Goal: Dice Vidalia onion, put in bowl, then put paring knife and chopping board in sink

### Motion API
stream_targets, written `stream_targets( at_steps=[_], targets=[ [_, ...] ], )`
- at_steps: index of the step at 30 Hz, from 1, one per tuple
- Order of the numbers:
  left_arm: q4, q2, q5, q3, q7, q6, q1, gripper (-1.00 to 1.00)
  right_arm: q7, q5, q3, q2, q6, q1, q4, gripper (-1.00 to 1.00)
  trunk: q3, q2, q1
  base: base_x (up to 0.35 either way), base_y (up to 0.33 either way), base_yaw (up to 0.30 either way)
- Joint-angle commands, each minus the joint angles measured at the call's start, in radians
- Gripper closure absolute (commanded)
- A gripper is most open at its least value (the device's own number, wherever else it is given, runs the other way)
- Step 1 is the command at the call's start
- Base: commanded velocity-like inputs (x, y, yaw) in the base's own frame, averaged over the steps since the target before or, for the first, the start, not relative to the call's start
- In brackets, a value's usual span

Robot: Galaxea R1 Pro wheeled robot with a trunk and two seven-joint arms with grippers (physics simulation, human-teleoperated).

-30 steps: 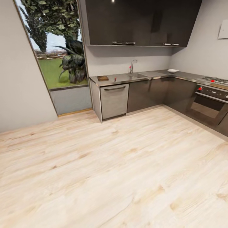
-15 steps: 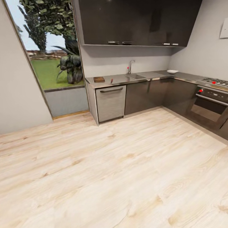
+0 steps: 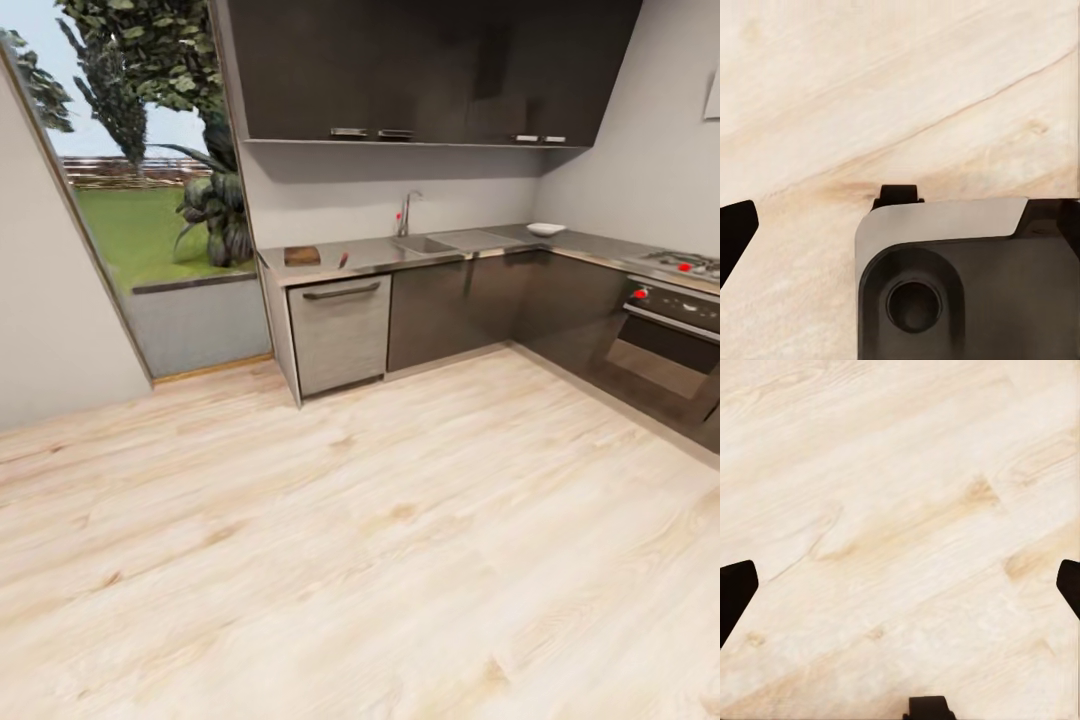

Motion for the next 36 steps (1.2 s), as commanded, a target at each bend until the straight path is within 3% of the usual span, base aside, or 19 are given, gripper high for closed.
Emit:
stream_targets(
  at_steps=[1, 36],
  targets=[
    [-0.001, 0.0, 0.0, 0.001, 0.0, -0.001, 0.0, -1.0, -0.004, 0.0, 0.001, 0.0, -0.003, -0.001, 0.001, -1.0, -0.001, 0.0, 0.001, 0.283, -0.175, 0.073],
    [-0.001, 0.0, 0.0, 0.0, 0.0, -0.001, 0.0, -1.0, -0.004, 0.0, 0.001, 0.0, -0.003, 0.0, 0.001, -1.0, -0.001, 0.0, 0.001, 0.283, -0.175, 0.126]
  ],
)
